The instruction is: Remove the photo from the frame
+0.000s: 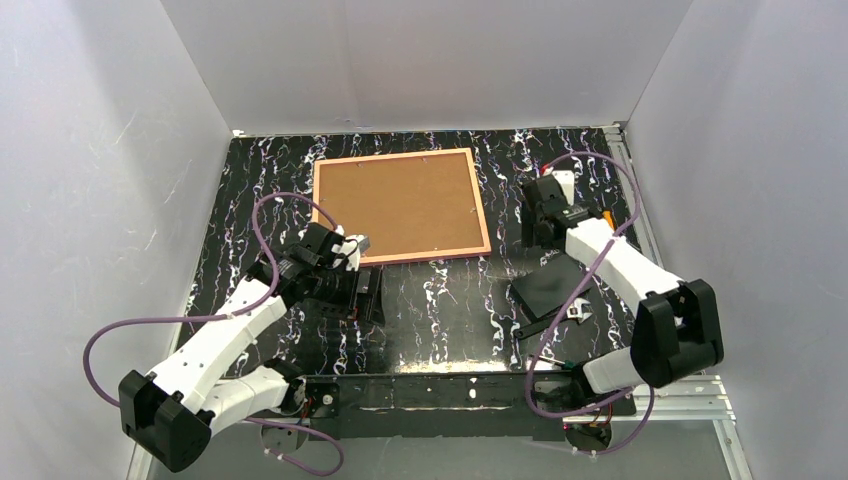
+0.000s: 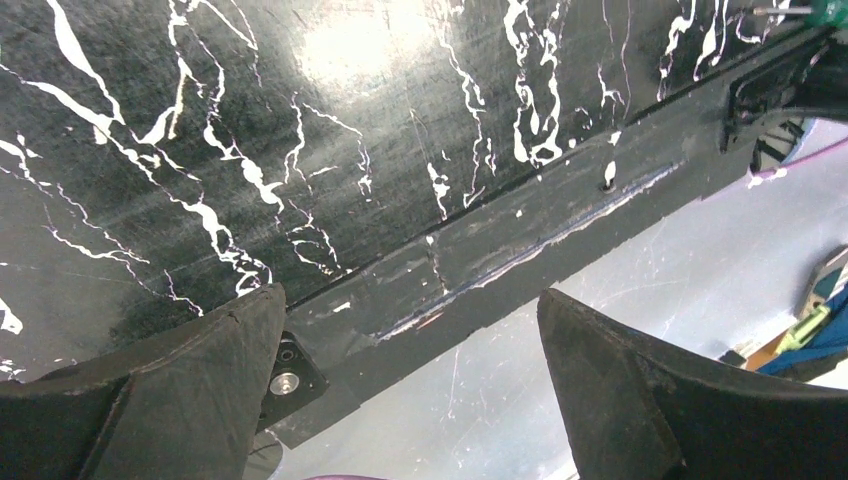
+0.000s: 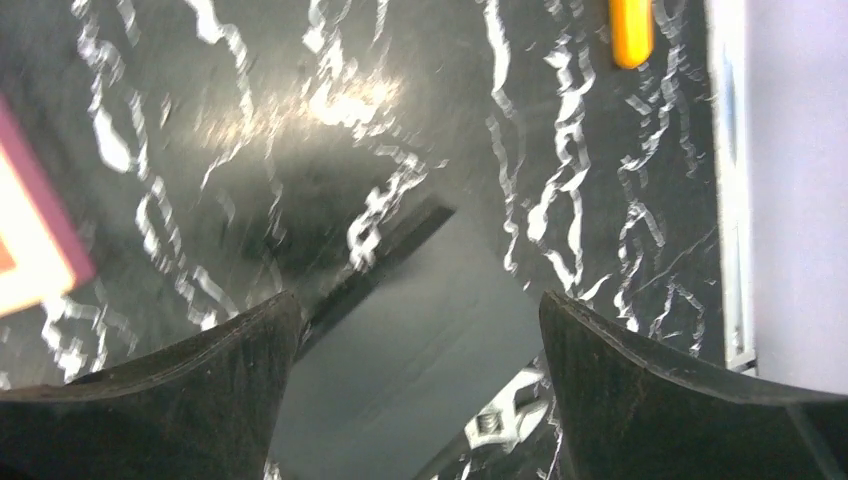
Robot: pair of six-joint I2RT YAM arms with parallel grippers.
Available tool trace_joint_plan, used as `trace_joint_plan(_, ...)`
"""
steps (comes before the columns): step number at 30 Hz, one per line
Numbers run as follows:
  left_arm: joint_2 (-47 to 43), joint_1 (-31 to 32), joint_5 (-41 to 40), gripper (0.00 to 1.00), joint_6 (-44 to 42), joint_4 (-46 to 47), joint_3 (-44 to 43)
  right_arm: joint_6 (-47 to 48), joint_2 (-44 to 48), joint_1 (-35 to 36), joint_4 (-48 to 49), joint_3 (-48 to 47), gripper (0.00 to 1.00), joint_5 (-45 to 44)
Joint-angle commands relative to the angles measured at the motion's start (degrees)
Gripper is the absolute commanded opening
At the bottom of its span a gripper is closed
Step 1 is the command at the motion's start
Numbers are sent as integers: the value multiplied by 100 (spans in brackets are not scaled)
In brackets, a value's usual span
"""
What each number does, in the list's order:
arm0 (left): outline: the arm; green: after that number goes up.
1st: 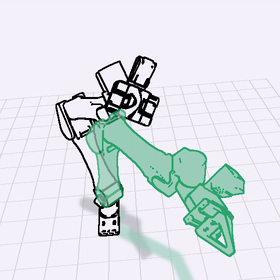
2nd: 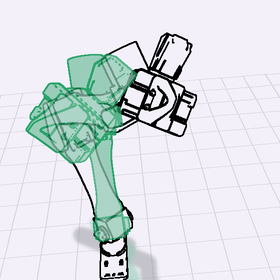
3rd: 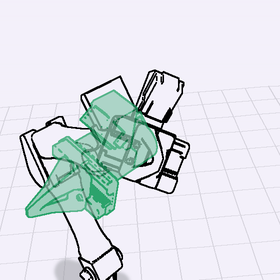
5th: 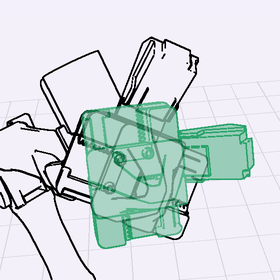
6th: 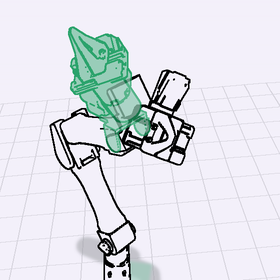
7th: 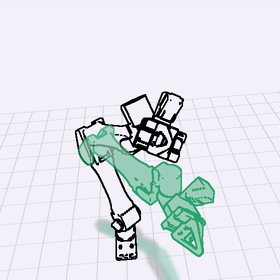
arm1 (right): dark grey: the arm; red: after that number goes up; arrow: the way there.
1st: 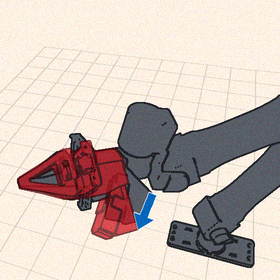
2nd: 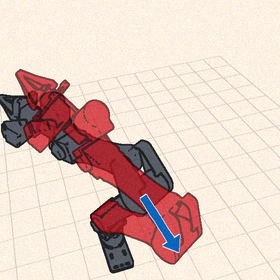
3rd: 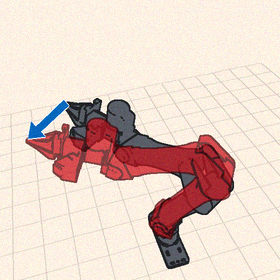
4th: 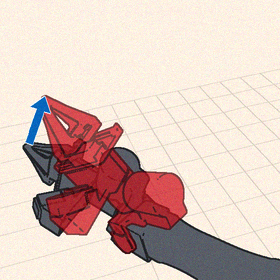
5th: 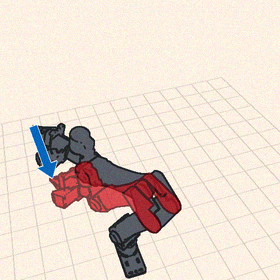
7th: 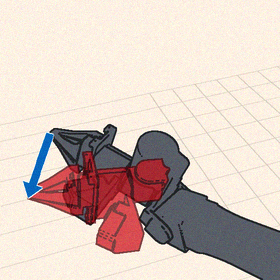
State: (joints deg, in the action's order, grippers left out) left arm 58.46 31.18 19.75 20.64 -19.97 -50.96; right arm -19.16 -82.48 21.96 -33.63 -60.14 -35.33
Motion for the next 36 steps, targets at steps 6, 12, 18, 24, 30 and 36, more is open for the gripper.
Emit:
trace_joint_plan(6,657,-67,-1342,98,1493,-647,-681,-1304,1149,1103,-310,551,96,2134)
trace_joint_plan(12,924,-584,-2387,98,3173,740,-106,-1446,2433,1147,-2,1149,96,2471)
trace_joint_plan(18,1086,-1697,-3040,98,4370,1368,429,-1268,3028,1153,-310,1250,96,2573)
trace_joint_plan(24,2181,-2447,-2471,98,5101,1239,-38,-976,3324,1150,-335,1301,96,2602)
trace_joint_plan(30,2838,-2503,-2491,88,6200,2315,282,-801,3416,1153,-241,1437,96,2544)
trace_joint_plan(36,2967,-2503,-2919,73,6313,2773,445,-882,3393,1153,-172,1514,96,2749)
